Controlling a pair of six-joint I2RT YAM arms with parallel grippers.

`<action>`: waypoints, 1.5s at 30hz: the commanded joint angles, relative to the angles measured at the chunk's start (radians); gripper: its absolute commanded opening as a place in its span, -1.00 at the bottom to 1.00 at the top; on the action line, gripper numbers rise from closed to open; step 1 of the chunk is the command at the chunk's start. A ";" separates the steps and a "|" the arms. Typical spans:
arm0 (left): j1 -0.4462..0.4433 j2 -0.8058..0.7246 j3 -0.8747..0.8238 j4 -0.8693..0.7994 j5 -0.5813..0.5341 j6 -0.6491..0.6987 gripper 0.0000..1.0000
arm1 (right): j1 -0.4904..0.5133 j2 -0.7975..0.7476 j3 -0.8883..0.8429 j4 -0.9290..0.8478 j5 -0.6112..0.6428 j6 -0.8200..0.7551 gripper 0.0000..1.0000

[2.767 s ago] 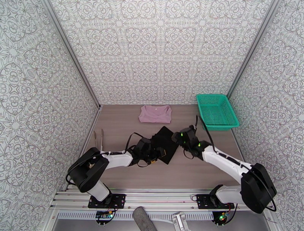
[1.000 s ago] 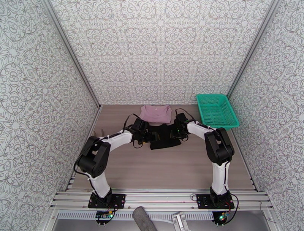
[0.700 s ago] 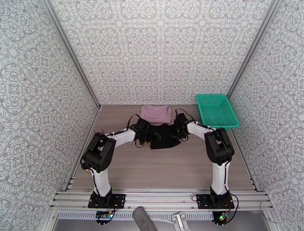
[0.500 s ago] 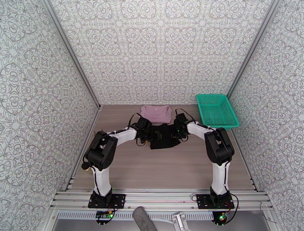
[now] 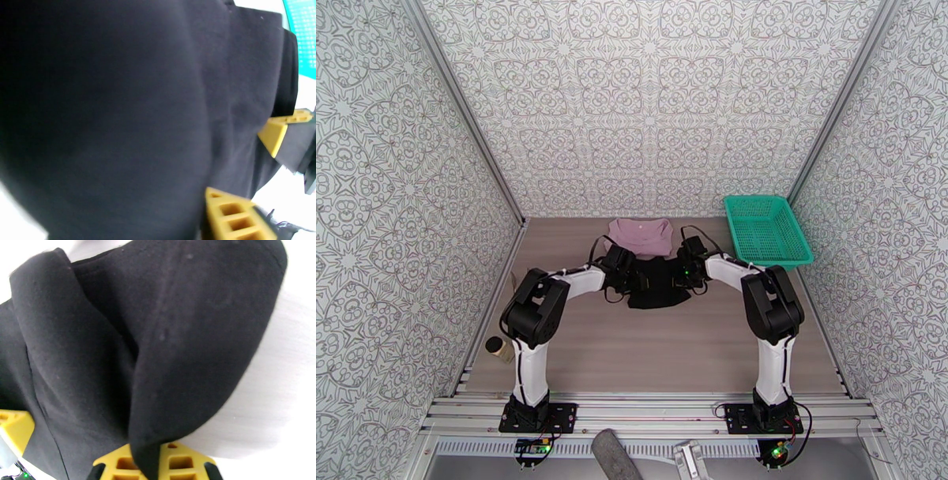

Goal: Fold and stack the mixed laundry pile

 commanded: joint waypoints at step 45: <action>0.319 0.567 1.238 -0.516 0.100 0.319 -1.00 | -0.036 0.588 1.254 -0.304 -0.062 0.128 -1.00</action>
